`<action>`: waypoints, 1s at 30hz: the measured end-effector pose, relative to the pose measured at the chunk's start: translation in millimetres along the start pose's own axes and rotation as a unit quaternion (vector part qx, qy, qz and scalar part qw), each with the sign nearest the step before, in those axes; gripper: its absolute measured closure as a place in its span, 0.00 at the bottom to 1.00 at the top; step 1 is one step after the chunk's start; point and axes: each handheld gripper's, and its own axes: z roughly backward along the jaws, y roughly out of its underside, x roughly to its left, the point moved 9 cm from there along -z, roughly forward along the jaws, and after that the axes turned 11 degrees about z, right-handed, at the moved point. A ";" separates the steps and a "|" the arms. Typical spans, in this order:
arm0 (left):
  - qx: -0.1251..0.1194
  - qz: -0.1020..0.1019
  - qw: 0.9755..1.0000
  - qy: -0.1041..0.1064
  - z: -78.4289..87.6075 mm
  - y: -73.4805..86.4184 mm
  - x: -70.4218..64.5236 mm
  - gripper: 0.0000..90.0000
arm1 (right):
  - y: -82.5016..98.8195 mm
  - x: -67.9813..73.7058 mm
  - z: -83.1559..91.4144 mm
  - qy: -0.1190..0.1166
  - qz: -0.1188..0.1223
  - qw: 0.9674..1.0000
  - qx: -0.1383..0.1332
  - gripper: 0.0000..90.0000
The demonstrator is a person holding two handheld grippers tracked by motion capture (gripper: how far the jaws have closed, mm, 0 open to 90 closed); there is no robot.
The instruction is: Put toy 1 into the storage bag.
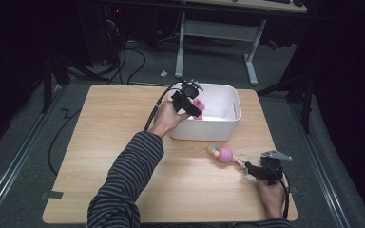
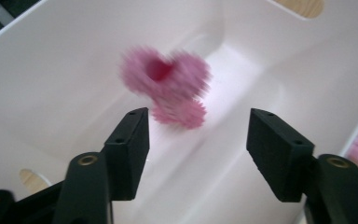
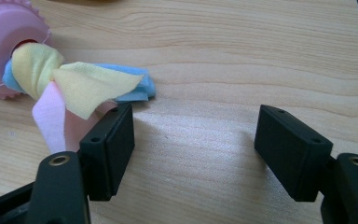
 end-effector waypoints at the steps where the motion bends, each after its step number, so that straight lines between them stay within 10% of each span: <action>1: -0.001 0.000 1.000 0.001 1.9 -0.2 -0.4 0.39 | 0.0 0.0 -0.1 0.000 0.000 1.000 0.000 0.32; 30: -0.092 0.027 0.995 0.018 79.8 26.9 18.1 0.34 | -0.1 0.2 -0.1 0.000 0.001 1.000 0.000 0.32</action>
